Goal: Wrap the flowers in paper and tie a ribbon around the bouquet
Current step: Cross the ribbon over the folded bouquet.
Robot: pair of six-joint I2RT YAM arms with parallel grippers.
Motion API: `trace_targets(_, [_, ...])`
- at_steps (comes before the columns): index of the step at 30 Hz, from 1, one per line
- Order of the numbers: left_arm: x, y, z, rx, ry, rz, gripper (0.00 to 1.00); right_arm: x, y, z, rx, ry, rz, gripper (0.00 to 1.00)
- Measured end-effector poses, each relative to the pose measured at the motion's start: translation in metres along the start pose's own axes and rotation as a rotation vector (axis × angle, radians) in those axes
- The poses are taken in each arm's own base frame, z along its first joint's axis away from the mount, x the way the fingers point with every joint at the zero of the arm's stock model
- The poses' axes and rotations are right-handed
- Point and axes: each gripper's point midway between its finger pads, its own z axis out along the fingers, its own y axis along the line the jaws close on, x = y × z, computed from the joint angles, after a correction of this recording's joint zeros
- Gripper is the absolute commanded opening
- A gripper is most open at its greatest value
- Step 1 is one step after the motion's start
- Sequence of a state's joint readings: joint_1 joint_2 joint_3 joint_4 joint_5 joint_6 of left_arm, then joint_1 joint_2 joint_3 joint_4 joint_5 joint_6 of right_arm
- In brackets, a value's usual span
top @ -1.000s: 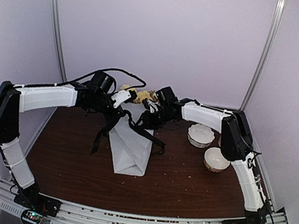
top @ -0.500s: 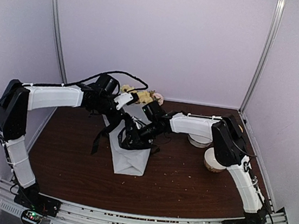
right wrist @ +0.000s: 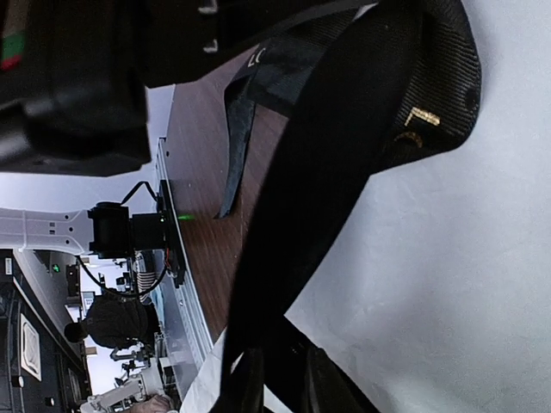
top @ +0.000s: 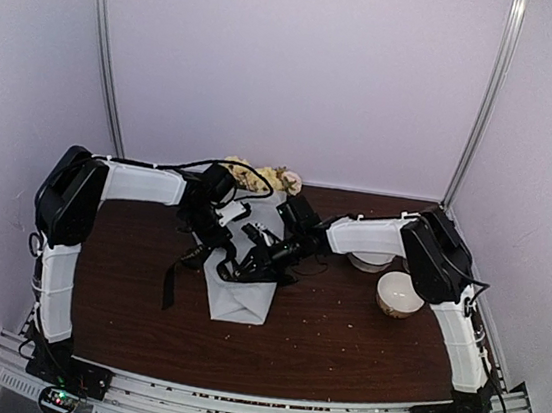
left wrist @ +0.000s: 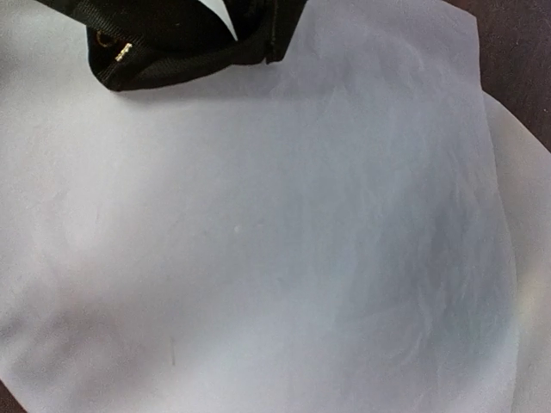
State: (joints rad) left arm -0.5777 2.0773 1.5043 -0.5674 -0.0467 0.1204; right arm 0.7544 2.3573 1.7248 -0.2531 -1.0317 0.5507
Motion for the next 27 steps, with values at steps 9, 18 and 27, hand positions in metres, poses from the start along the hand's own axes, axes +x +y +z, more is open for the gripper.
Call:
trace_targets(9, [0.011,0.000,0.006,-0.003,0.053,-0.025,0.00,-0.025,-0.028,-0.048,0.196,-0.163,0.110,0.29])
trace_targets(18, [0.011,-0.002,0.007,0.033,0.046,-0.051,0.00,-0.048,0.014,-0.083,0.318,-0.339,-0.085,0.24])
trace_targets(27, [0.014,-0.001,0.008,0.079,0.041,-0.082,0.00,-0.011,0.053,-0.008,0.277,-0.268,-0.290,0.34])
